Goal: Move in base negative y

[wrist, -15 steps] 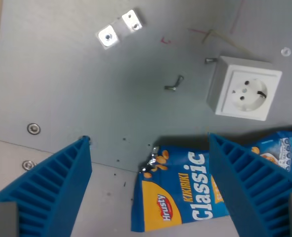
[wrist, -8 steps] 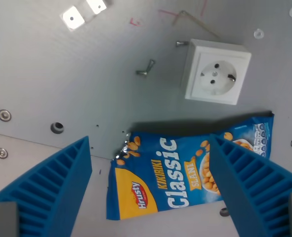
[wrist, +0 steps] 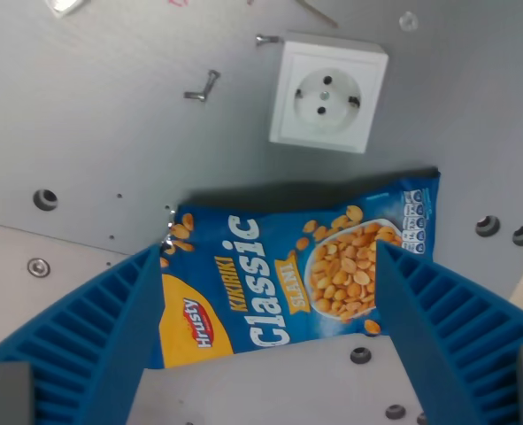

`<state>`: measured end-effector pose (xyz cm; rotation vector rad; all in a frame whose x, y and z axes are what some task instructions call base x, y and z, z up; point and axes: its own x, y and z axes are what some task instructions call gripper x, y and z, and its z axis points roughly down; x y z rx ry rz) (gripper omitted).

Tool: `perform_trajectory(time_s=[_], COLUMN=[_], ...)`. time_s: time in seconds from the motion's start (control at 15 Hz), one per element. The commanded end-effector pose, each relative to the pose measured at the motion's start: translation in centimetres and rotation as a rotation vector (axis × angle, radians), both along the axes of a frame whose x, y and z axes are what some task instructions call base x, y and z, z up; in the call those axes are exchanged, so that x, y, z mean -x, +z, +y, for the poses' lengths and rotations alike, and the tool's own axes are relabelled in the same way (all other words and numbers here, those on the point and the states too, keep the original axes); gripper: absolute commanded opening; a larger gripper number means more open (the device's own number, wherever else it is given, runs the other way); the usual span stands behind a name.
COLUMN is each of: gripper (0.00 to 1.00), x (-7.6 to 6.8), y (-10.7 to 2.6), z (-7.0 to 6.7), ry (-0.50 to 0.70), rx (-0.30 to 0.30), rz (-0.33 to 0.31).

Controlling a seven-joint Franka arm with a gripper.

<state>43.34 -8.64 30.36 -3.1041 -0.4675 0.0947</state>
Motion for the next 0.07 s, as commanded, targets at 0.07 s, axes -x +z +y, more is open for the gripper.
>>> perform_trajectory(time_s=[0.07], gripper=[1.0], x=[1.36], y=[0.45], z=[-1.47], ry=[0.021], rx=[-0.004], rz=[-0.049])
